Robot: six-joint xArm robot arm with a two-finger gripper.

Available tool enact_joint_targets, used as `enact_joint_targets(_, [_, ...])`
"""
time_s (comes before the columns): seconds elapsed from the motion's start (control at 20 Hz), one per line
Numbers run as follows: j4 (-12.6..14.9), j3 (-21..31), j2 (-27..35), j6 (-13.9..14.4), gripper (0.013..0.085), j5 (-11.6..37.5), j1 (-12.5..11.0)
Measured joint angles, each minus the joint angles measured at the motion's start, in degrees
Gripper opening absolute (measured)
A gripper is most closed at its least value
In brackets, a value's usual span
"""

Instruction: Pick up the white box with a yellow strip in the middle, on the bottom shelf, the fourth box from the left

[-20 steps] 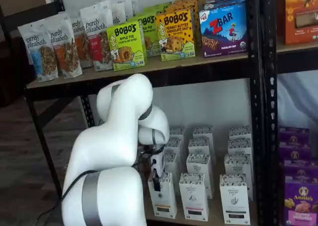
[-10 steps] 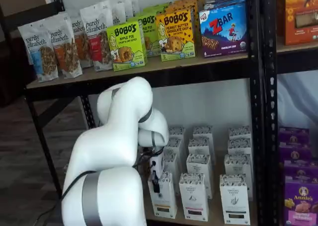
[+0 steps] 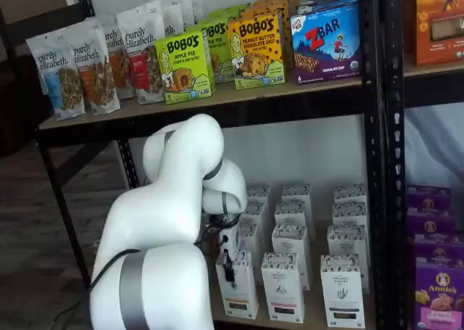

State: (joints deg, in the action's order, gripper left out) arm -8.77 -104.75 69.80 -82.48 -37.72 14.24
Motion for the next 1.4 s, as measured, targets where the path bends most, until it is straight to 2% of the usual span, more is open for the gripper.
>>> enact_joint_targets(0.2, [0.8,-0.2,0.0,0.7,0.0690,-0.6,0.0])
enact_joint_targets(0.7, [0.6,0.3,-0.4,0.7,0.0690,-1.0,0.3])
enact_joint_targets(0.8, [0.4,0.6,-0.5,0.7,0.0610,-0.8,0.3])
enact_joint_targets(0.85, [0.3,0.8,-0.6,0.6,0.0610,-0.5,0.4])
enact_joint_targets(0.95, [0.1,1.4,-0.8,0.4,0.0530,0.3,0.4])
enact_joint_targets(1.4, [0.3,3.5,-2.3,0.7,0.0530,1.4,0.5])
